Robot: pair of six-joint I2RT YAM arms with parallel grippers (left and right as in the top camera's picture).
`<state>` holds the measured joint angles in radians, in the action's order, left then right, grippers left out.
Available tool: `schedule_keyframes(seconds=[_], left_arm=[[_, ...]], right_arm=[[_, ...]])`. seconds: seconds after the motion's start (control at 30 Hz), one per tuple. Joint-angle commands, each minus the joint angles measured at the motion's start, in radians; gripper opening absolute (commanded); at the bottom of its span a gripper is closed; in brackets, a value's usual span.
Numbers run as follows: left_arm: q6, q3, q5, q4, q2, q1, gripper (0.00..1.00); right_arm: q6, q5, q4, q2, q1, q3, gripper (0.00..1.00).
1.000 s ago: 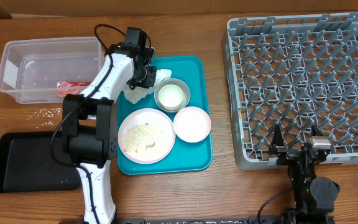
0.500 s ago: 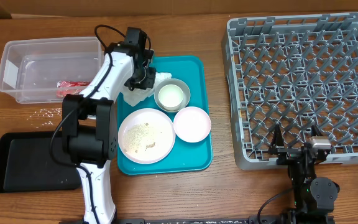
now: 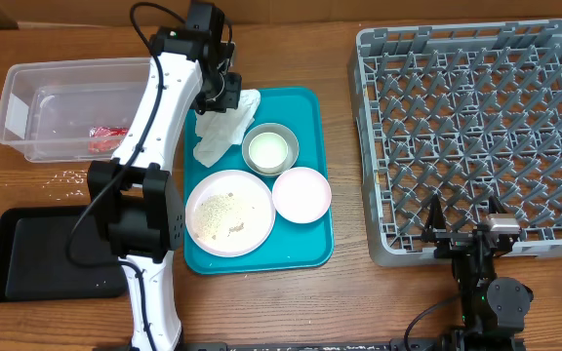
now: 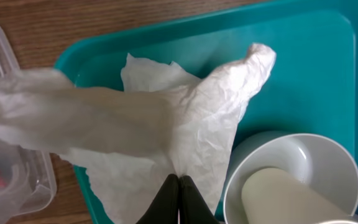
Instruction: Sort waste into correct bins and load items into the dishwasher
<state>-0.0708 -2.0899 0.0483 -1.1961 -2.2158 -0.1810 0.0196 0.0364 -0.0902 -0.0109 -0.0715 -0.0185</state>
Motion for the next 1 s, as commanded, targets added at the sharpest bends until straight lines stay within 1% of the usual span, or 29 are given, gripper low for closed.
schedule_keyframes(seconds=[0.0, 0.2, 0.43, 0.6, 0.63, 0.77, 0.97], left_arm=[[-0.023, -0.082, -0.005, -0.032, -0.013, 0.004, 0.04], [-0.037, -0.214, -0.024, -0.076, -0.011, 0.016, 0.04], [-0.188, -0.332, -0.194, -0.066, -0.009, 0.107, 0.04], [-0.27, -0.334, -0.214, -0.072, -0.009, 0.205, 0.04], [-0.317, -0.333, -0.213, -0.082, -0.009, 0.246, 0.04], [-0.41, -0.332, -0.213, -0.095, -0.01, 0.323, 0.04], [-0.45, -0.307, -0.209, -0.086, -0.016, 0.402, 0.04]], right_arm=[[0.003, -0.006, 0.006, 0.008, -0.002, 0.01, 1.0], [0.003, -0.006, 0.006, 0.008, -0.002, 0.01, 1.0], [0.003, -0.006, 0.006, 0.008, -0.002, 0.01, 1.0], [0.003, -0.006, 0.006, 0.008, -0.002, 0.01, 1.0], [0.003, -0.006, 0.006, 0.008, -0.002, 0.01, 1.0], [0.003, -0.006, 0.007, 0.008, -0.002, 0.01, 1.0], [0.003, -0.006, 0.006, 0.008, -0.002, 0.01, 1.0]])
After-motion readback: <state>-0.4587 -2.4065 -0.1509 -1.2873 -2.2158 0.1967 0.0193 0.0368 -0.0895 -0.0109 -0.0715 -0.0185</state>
